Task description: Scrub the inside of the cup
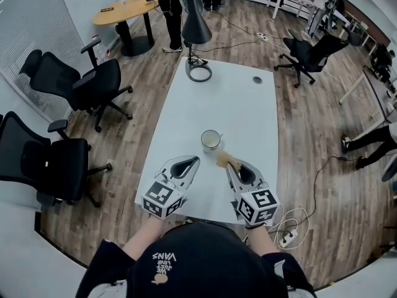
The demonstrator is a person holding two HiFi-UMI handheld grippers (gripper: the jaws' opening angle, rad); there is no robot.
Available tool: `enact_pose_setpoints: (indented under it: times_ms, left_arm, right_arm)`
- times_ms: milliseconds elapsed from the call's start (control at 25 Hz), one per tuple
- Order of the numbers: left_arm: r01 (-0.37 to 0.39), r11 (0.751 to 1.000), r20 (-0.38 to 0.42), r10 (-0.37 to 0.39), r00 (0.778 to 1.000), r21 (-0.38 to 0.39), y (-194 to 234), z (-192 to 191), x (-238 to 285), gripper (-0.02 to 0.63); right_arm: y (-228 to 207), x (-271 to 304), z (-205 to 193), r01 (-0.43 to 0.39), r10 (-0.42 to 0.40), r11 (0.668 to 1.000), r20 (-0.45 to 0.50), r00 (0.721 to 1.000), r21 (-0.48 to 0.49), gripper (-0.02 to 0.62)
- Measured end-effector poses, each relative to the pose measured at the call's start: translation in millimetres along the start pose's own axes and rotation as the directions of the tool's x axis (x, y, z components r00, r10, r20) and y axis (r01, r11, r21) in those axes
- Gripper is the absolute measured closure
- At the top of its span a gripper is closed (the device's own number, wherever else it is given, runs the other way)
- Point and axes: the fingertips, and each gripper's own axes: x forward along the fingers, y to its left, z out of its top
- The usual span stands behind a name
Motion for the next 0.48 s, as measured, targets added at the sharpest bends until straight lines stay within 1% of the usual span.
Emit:
enact_pose_setpoints:
  times_ms: [480]
  left_arm:
    - [-0.016, 1.000, -0.002, 0.016, 1.000, -0.010, 1.7, -1.8, 5.7, 0.595]
  right_arm:
    - [-8.5, 0.1, -1.3, 0.008, -0.008, 1.000, -0.006, 1.000, -0.002, 0.505]
